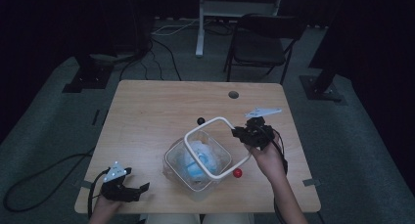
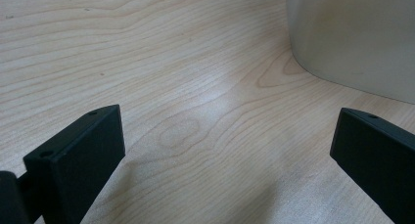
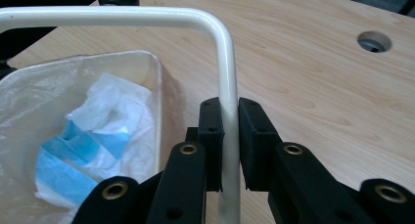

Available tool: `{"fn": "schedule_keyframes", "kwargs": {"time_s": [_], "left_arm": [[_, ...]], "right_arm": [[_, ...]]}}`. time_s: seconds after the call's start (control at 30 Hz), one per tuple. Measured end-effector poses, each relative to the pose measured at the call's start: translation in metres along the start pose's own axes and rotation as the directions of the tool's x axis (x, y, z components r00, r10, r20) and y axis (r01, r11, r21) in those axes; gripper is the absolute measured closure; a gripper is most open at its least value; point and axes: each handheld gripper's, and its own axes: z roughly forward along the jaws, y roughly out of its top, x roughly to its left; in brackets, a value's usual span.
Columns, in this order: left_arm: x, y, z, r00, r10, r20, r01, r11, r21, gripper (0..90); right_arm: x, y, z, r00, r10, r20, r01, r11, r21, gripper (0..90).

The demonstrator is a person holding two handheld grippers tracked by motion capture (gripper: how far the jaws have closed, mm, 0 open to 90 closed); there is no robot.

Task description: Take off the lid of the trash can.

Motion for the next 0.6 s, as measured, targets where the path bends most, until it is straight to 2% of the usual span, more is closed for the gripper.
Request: {"fn": "schedule_keyframes", "kwargs": {"time_s": [0.33, 0.6], "left_arm": [[0.0, 0.0, 0.0, 1.0, 0.001, -0.001, -0.001, 1.0, -0.001, 0.3], [0.0, 0.0, 0.0, 1.0, 0.004, -0.002, -0.004, 1.0, 0.002, 0.3]], "right_arm": [[-0.022, -0.016, -0.014, 0.9972, 0.061, 0.042, -0.06, 0.998, -0.013, 80.8], [-0.044, -0.029, -0.024, 0.9906, 0.106, 0.086, -0.105, 0.994, -0.011, 80.7]]}}
